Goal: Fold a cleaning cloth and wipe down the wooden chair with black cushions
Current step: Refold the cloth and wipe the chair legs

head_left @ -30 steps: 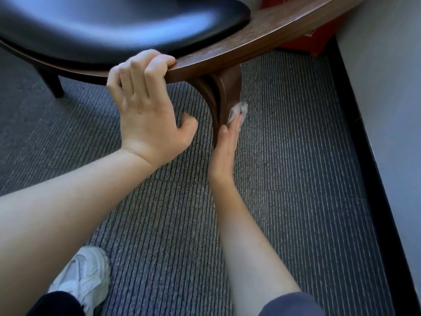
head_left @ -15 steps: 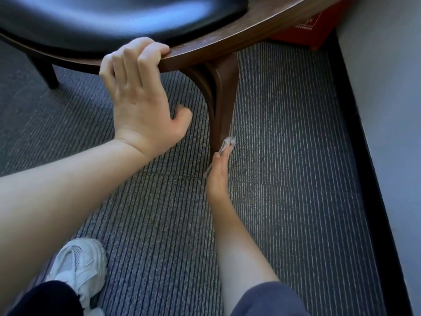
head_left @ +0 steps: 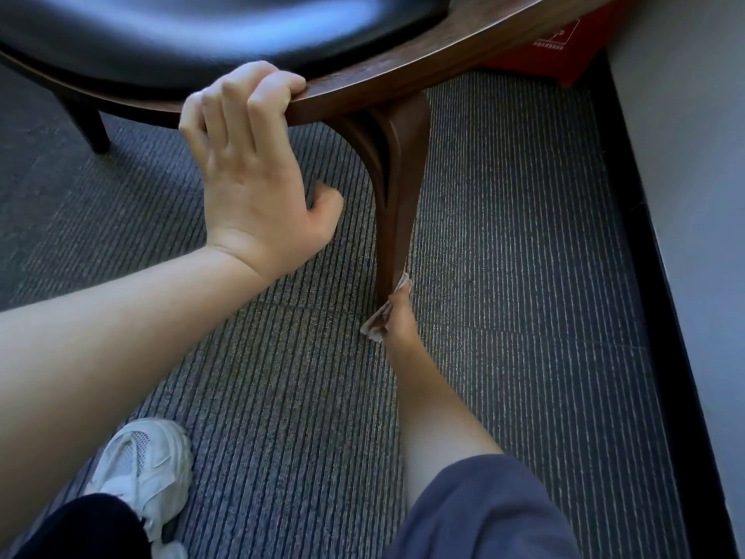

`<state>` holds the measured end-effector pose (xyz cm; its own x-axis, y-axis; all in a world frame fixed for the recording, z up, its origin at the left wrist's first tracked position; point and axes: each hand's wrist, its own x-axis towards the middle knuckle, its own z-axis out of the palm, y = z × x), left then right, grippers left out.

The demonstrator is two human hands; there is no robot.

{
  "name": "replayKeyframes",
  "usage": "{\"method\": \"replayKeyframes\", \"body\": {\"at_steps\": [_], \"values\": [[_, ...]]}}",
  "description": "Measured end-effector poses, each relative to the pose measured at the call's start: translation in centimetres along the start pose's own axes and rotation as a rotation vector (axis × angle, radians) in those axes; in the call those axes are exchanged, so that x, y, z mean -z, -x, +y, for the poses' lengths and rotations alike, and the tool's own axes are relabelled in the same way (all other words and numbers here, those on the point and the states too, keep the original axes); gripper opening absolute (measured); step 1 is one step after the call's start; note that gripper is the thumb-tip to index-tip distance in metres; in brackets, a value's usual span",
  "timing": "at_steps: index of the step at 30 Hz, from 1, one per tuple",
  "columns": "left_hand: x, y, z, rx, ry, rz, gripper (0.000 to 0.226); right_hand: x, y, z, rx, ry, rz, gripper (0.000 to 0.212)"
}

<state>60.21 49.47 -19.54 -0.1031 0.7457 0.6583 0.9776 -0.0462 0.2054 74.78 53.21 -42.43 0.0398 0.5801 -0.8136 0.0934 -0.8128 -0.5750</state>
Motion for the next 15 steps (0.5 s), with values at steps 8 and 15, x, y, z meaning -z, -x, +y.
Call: {"method": "replayKeyframes", "body": {"at_steps": [8, 15], "values": [[-0.1, 0.1, 0.1, 0.018, -0.009, 0.0, 0.065, -0.2, 5.4, -3.3, 0.347, -0.032, -0.073, 0.07], [0.3, 0.0, 0.3, 0.019, 0.002, -0.023, 0.065, 0.5, 11.9, -8.1, 0.806, 0.021, -0.108, 0.074]]}}
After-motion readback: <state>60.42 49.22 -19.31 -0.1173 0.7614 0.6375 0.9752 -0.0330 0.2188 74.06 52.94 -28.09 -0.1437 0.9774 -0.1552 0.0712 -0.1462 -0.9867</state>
